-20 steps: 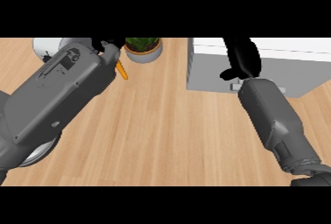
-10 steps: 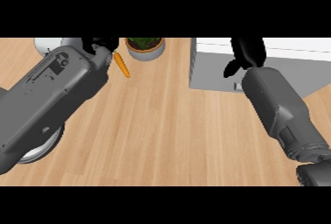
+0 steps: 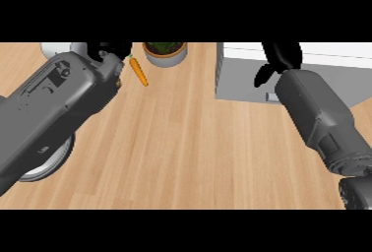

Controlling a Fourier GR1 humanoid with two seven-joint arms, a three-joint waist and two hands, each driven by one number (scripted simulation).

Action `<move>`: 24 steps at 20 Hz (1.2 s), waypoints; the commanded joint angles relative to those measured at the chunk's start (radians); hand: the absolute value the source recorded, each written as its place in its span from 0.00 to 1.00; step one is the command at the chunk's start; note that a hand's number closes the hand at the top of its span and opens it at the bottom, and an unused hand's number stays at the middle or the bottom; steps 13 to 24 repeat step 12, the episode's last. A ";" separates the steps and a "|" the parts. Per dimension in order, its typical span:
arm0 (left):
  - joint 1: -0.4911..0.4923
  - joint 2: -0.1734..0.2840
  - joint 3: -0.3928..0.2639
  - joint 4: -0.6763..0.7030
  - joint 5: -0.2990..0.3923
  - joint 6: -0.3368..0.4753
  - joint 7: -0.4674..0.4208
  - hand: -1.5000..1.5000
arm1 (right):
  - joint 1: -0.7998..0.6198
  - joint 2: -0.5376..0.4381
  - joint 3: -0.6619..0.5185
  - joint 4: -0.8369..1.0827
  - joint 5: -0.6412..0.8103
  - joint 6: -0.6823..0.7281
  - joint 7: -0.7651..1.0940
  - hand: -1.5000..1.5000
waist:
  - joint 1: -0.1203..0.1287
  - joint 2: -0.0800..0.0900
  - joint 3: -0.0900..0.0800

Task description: Pick up the can, place it into the drawer and close the drawer

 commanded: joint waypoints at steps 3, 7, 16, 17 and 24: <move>0.019 -0.018 -0.009 -0.033 -0.009 0.013 -0.003 0.00 | -0.071 0.052 -0.212 -0.032 -0.239 0.083 -0.126 0.00 | 0.010 -0.001 -0.003; 0.056 0.027 0.006 -0.027 -0.008 -0.004 0.003 0.00 | -0.077 0.067 -0.332 -0.036 -0.369 0.165 -0.205 0.00 | -0.004 -0.010 -0.004; 0.064 0.030 -0.004 -0.108 -0.015 0.017 0.030 0.00 | -0.079 0.048 -0.378 -0.025 -0.408 0.184 -0.228 0.00 | 0.020 -0.009 -0.007; 0.064 0.030 -0.004 -0.108 -0.015 0.017 0.030 0.00 | -0.079 0.048 -0.378 -0.025 -0.408 0.184 -0.228 0.00 | 0.020 -0.009 -0.007; 0.064 0.030 -0.004 -0.108 -0.015 0.017 0.030 0.00 | -0.079 0.048 -0.378 -0.025 -0.408 0.184 -0.228 0.00 | 0.020 -0.009 -0.007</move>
